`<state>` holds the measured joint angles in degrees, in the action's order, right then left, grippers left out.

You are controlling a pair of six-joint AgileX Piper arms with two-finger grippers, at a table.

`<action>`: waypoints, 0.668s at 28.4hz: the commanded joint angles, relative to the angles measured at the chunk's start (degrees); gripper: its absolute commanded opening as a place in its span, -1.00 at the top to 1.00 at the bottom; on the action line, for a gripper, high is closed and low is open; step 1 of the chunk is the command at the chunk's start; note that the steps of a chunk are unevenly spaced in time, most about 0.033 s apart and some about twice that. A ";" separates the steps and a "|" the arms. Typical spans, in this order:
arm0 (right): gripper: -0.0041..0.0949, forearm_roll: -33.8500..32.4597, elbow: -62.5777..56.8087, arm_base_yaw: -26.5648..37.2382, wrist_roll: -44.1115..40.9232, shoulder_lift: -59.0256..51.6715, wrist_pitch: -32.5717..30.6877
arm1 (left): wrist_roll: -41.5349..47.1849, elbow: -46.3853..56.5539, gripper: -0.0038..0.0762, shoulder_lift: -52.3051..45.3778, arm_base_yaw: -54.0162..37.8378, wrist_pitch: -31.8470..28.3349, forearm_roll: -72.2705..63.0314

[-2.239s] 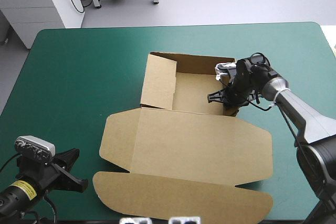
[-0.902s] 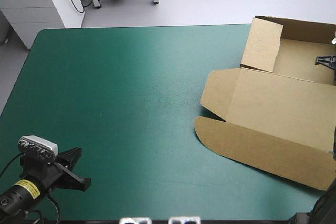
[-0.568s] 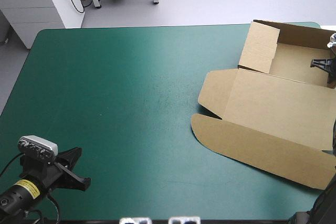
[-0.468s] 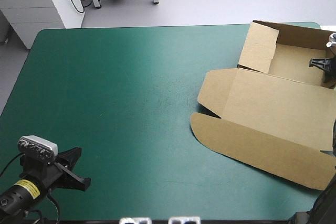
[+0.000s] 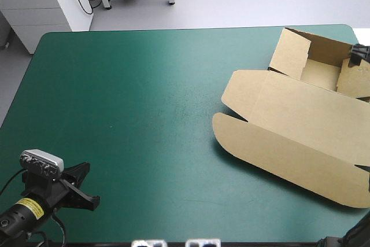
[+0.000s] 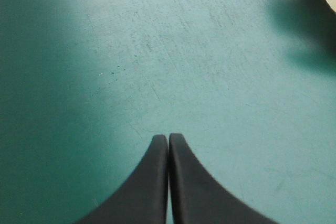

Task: Fold the box

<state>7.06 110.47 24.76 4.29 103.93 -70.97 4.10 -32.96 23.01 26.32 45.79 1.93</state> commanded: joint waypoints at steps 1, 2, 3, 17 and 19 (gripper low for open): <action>-0.79 9.53 2.08 -0.92 2.62 -11.18 -0.72 | 0.34 -1.42 0.92 0.46 0.14 -3.68 -0.06; -0.68 10.30 2.08 -2.16 2.96 -13.48 -0.72 | 0.34 -1.42 0.92 0.46 0.14 -3.68 -0.06; -0.56 10.11 2.08 -3.83 3.48 -15.69 -0.72 | 0.34 -1.42 0.92 0.46 0.14 -3.68 -0.06; 0.92 6.96 -28.20 -26.98 9.83 -48.47 6.57 | 0.34 -1.42 0.92 0.46 0.14 0.41 -0.06; 0.92 6.23 -36.70 -26.98 10.67 -55.80 10.77 | 0.34 -1.42 0.92 0.46 0.14 1.53 -0.27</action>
<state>13.66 78.44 -2.01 13.65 54.31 -67.02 4.10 -32.96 23.01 26.32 49.67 1.87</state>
